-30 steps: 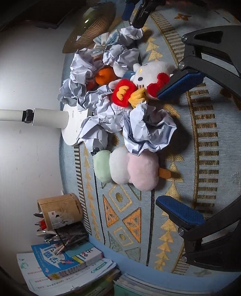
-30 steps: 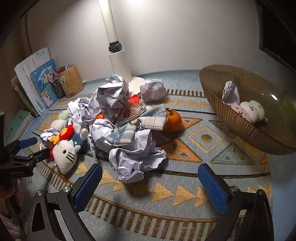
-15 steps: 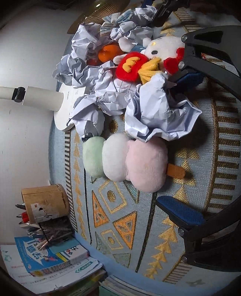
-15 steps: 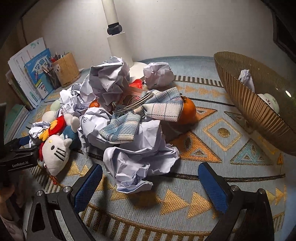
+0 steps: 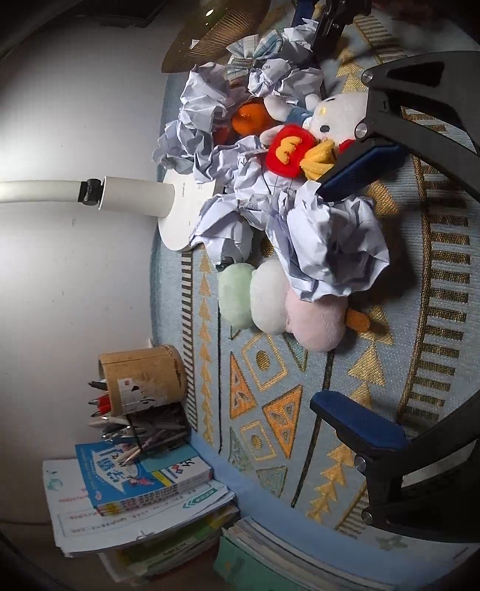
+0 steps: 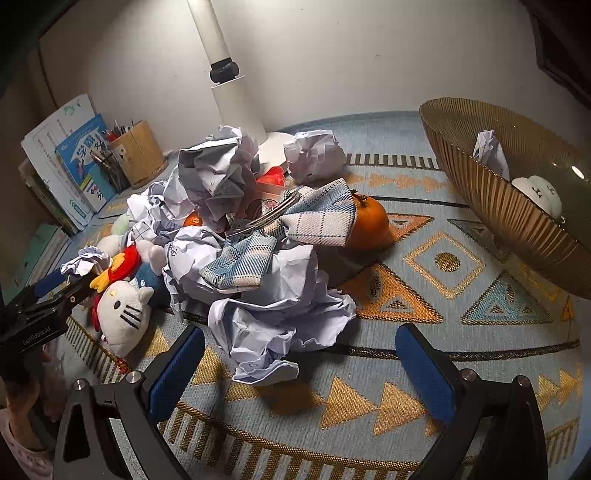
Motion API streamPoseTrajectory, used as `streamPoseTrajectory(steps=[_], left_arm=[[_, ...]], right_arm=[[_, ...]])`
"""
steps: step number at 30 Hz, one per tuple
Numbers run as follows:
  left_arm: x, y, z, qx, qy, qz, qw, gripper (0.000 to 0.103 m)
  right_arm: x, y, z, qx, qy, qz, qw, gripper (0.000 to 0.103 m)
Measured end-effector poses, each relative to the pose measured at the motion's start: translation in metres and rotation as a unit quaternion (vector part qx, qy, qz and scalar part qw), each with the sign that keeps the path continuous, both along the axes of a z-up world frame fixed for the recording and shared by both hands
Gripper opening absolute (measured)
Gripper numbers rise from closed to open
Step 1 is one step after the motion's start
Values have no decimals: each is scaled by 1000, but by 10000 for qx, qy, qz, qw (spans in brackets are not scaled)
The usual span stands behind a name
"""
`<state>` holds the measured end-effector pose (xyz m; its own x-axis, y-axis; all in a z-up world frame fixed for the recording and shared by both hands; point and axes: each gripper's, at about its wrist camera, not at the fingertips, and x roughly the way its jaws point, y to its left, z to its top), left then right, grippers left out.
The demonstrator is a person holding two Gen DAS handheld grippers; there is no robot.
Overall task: Organize objects
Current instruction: 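Return both tools to the pile and lower them toward paper balls, then grasp a paper ball with the right tool while the left tool grasps another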
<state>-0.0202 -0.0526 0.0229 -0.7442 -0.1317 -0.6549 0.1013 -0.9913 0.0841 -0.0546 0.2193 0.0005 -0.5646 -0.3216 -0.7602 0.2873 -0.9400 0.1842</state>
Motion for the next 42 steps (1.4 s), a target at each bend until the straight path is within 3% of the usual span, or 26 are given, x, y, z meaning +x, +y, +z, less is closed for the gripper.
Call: streamPoseTrajectory(steps=[4, 6, 7, 8, 9, 10, 11, 14, 18, 24, 31, 37, 39, 42], left_arm=[[-2, 25, -1, -565, -60, -397, 9976, 100], [-5, 35, -5, -822, -164, -518, 9951, 79], [-4, 37, -4, -928, -148, -528, 9942, 75], [-2, 40, -2, -999, -80, -574, 9933, 56], [1, 42, 0, -1074, 4, -589, 9925, 41], [4, 44, 2, -1140, 93, -593, 9917, 41], [7, 46, 4, -1178, 196, -613, 9909, 41], [16, 46, 11, -1153, 476, -611, 9903, 41], [21, 33, 18, -794, 688, -525, 9931, 41], [28, 18, 23, -230, 929, -501, 9941, 41], [28, 10, 24, 131, 981, -479, 9939, 41], [33, 9, 26, 344, 1095, -729, 9907, 41], [29, 12, 24, 293, 986, -741, 9919, 49], [19, 19, 18, 298, 628, -935, 9932, 52]], right_arm=[[-2, -3, 0, 51, 2, 6, 10000, 103], [-2, -4, 0, 80, 4, 8, 10000, 103], [-2, -5, 0, 80, 6, 7, 10000, 103], [-2, -4, 0, 76, 29, -37, 10000, 95], [-1, -1, 2, 75, 92, -171, 9998, 66], [0, 5, 5, -21, 150, -293, 9995, 46], [1, 14, 6, -275, 191, -328, 9989, 43], [2, 38, 7, -1194, 205, -290, 9922, 41], [10, 52, 12, -1751, 447, -321, 9830, 41], [34, 48, 32, -1630, 1199, -327, 9788, 41], [57, 47, 47, -1468, 1854, -370, 9709, 41], [60, 33, 49, -1194, 1934, -74, 9738, 42], [59, 30, 48, -1145, 1912, -34, 9748, 42], [56, 31, 46, -1179, 1832, -31, 9760, 42]])
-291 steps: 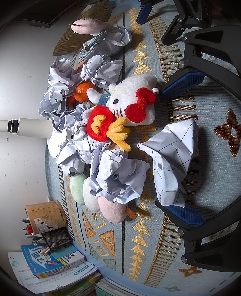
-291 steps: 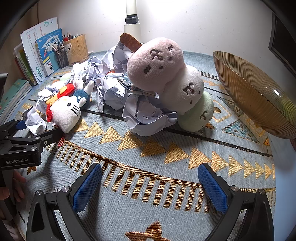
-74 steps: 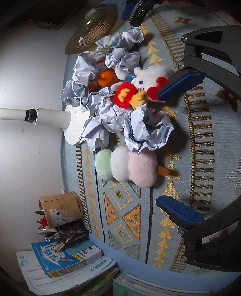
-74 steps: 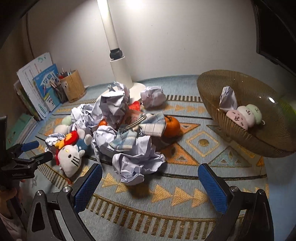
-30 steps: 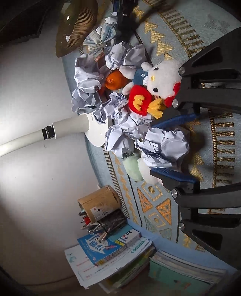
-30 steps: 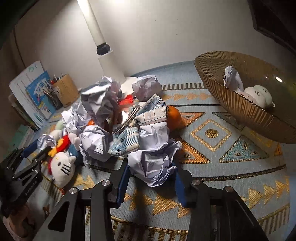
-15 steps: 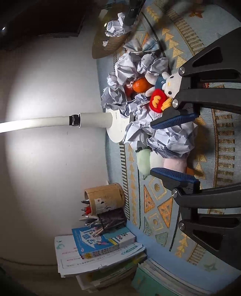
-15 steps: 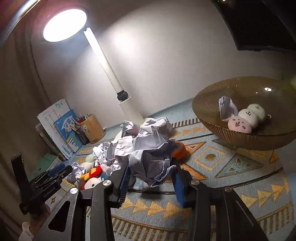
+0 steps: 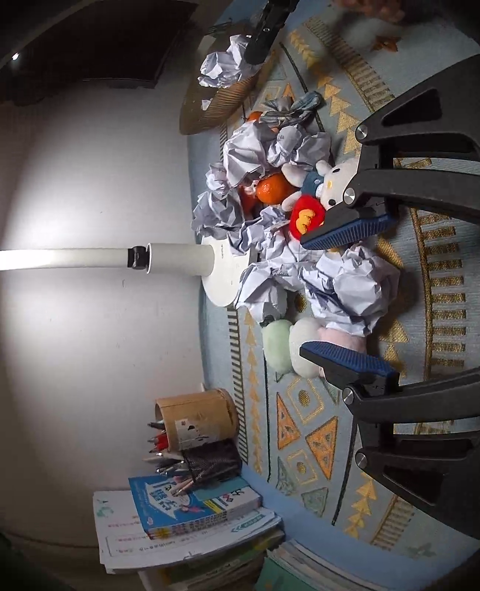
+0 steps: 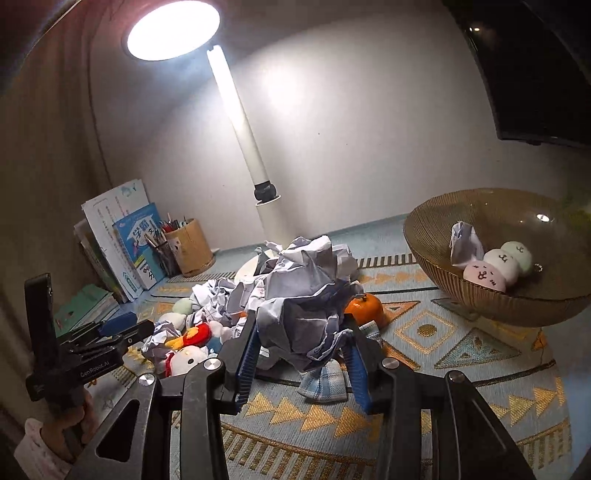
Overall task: Organize objects
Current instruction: 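Grasp a paper ball with the right tool while the left tool grasps another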
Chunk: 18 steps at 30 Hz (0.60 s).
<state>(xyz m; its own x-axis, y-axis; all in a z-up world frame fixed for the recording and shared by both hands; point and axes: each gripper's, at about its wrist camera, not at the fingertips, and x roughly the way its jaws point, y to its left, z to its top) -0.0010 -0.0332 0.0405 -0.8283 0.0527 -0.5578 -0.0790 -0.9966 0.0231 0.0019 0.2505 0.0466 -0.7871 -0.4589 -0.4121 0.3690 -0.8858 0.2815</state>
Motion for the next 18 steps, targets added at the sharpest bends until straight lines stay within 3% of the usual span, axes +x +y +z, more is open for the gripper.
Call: streamPoseTrajectory(steps=[1, 2, 3, 4, 5, 6, 7, 9, 11, 18], left_arm=[[-5, 4, -4, -18, -196, -114, 9997, 58], [-11, 8, -8, -100, -390, -176, 9990, 82], [-16, 13, -13, -233, -567, -176, 9980, 98], [-18, 16, -16, -325, -642, -142, 9973, 98], [-16, 15, -15, -288, -597, -161, 9977, 92], [-14, 12, -14, -168, -575, -190, 9980, 68], [-16, 7, -15, 31, -650, -177, 9977, 53], [-19, -3, -18, 319, -814, -65, 9961, 40], [-15, -11, -15, 554, -706, -24, 9960, 36], [8, -19, -1, 670, -51, 205, 9975, 36]], right_arm=[[-1, 1, -1, -30, -40, -11, 10000, 42], [-3, 3, -2, -70, -85, -27, 9999, 42], [-4, 5, -3, -120, -133, -43, 9998, 42], [-6, 7, -4, -174, -182, -62, 9997, 43], [-7, 9, -5, -239, -233, -69, 9994, 43], [-9, 12, -7, -310, -283, -71, 9991, 43], [-10, 14, -7, -377, -331, -95, 9987, 43], [-12, 20, -10, -506, -413, -161, 9977, 43], [-14, 26, -12, -642, -488, -208, 9965, 43], [-15, 44, -16, -1126, -536, -313, 9917, 43]])
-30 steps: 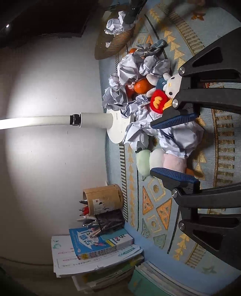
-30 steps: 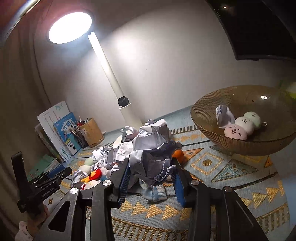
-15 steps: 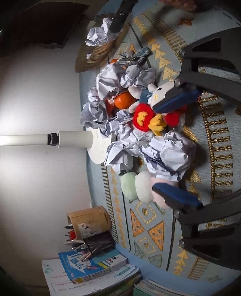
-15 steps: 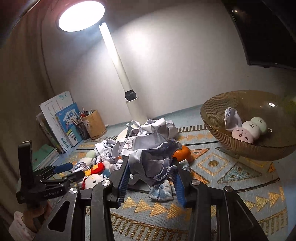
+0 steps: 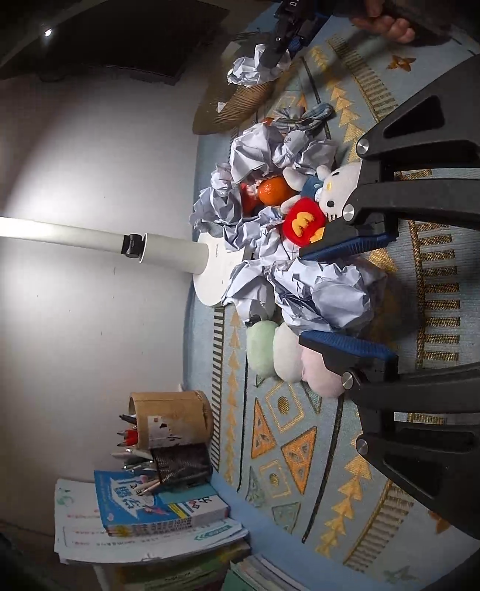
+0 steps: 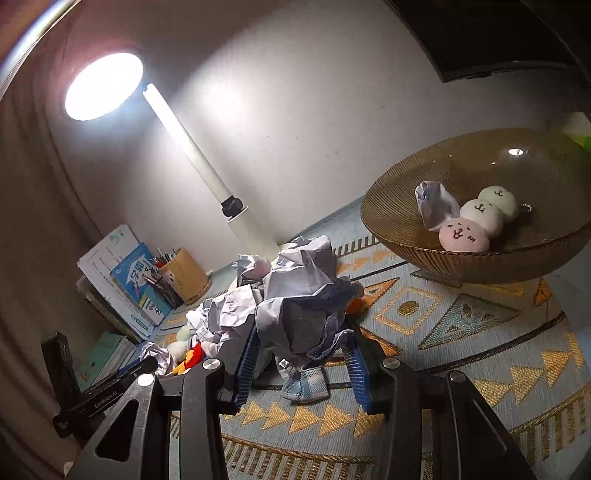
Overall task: Organize objects
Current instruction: 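Grasp a paper ball with the right tool while the left tool grasps another, then carry both paper balls to the amber bowl and release them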
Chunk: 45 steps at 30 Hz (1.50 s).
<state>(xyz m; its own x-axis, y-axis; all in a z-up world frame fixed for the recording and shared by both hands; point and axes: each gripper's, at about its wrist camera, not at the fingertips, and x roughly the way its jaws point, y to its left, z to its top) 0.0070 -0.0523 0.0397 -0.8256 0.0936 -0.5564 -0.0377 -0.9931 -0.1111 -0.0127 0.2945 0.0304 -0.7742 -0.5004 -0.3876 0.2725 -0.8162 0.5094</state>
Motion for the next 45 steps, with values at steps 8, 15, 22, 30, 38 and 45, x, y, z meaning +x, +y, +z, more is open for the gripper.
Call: streamPoseTrajectory(steps=[8, 15, 22, 30, 38, 45], left_arm=[[-2, -6, 2, 106, 18, 69, 9999, 36], [-1, -10, 2, 184, 47, 158, 9997, 36], [-16, 22, 51, 624, 305, -159, 9975, 36], [-80, 155, 123, 638, 831, -1521, 9828, 36], [-132, 265, 84, 655, -64, -2644, 9622, 97], [-127, 269, 55, 451, -559, -2831, 9564, 103]], right_arm=[[1, 0, 0, -35, -55, 22, 10000, 43], [5, -1, 3, 5, 22, 12, 10000, 43], [5, 24, 50, -246, 419, 71, 9988, 43], [-28, 111, 123, 355, 815, -584, 9943, 43], [-71, 158, 87, 678, -364, -836, 9935, 103], [-57, 162, 77, 207, -602, -962, 9933, 103]])
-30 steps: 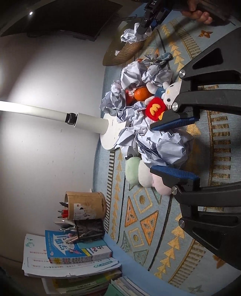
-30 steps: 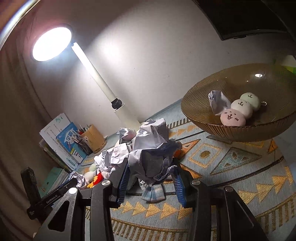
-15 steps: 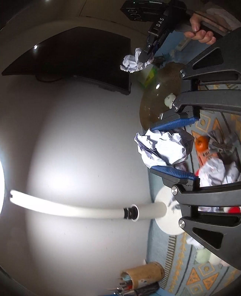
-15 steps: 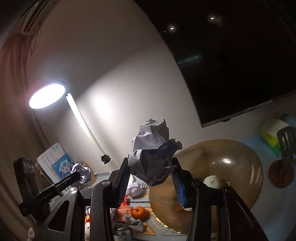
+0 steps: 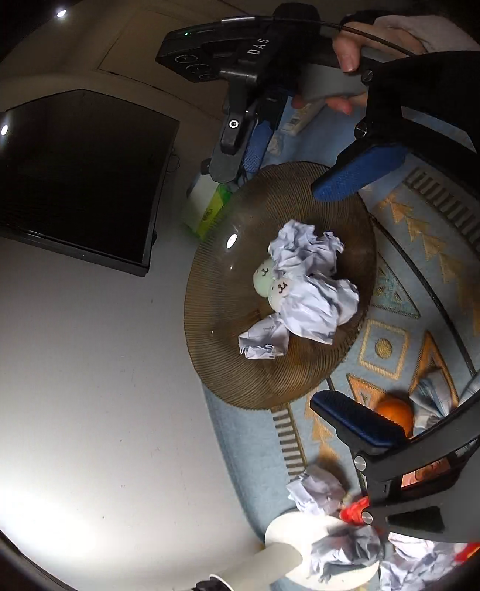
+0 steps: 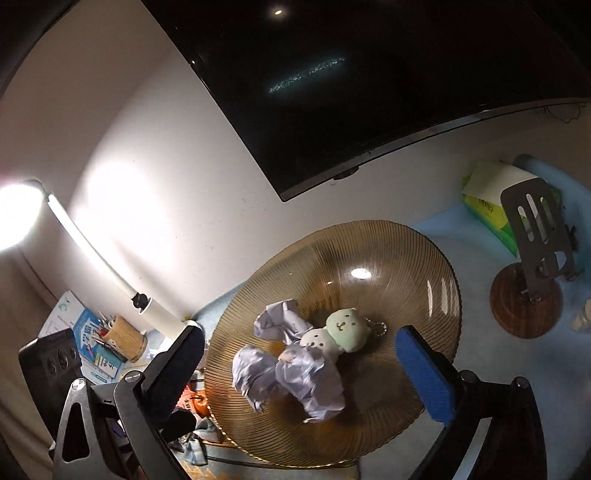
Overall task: Organize objects
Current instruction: 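Carry both paper balls to the amber bowl and release them, then grasp the Hello Kitty plush with the right tool while the left grasps the dango plush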
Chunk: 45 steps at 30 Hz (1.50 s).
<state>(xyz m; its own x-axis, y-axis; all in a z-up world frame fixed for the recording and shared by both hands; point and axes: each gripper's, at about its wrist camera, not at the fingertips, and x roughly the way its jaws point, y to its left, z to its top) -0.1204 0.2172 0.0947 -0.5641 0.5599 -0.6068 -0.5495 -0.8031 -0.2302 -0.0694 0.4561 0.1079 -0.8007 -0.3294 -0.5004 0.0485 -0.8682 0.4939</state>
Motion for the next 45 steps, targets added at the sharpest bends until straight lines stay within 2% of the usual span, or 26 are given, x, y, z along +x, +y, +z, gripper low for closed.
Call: streamPoseTrajectory(steps=[5, 8, 11, 15, 20, 24, 28, 31, 33, 36, 45], left_arm=[[25, -57, 33, 190, 291, 487, 9982, 103], [40, -107, 48, 3, 434, 1027, 9938, 103], [56, -166, 51, -268, 467, 1632, 9851, 103], [68, -236, 31, -706, 188, 2334, 9696, 103], [78, -295, -16, -918, -391, 2628, 9597, 103], [78, -314, -47, -961, -697, 2705, 9554, 103], [68, -318, -64, -854, -920, 2636, 9564, 103], [56, -319, -76, -1004, -1061, 2716, 9513, 103], [53, -317, -81, -1209, -981, 2780, 9479, 102], [51, -310, -83, -1491, -954, 2803, 9434, 103], [51, -312, -84, -1437, -968, 2810, 9439, 103]], right_arm=[[15, -42, 22, 121, 79, 300, 9994, 103], [22, -83, 32, 338, 87, 621, 9975, 103], [31, -130, 28, 544, 12, 978, 9937, 103], [49, -199, 12, 953, -89, 1527, 9836, 103], [72, -278, -30, 1523, -298, 2077, 9658, 103], [81, -318, -62, 1631, -567, 2398, 9553, 103], [81, -354, -84, 2156, -688, 2559, 9398, 103], [75, -377, -98, 2471, -790, 2558, 9313, 103], [66, -390, -106, 2576, -869, 2474, 9300, 103], [49, -404, -116, 2813, -930, 2066, 9325, 103], [35, -413, -118, 2859, -981, 1923, 9336, 103]])
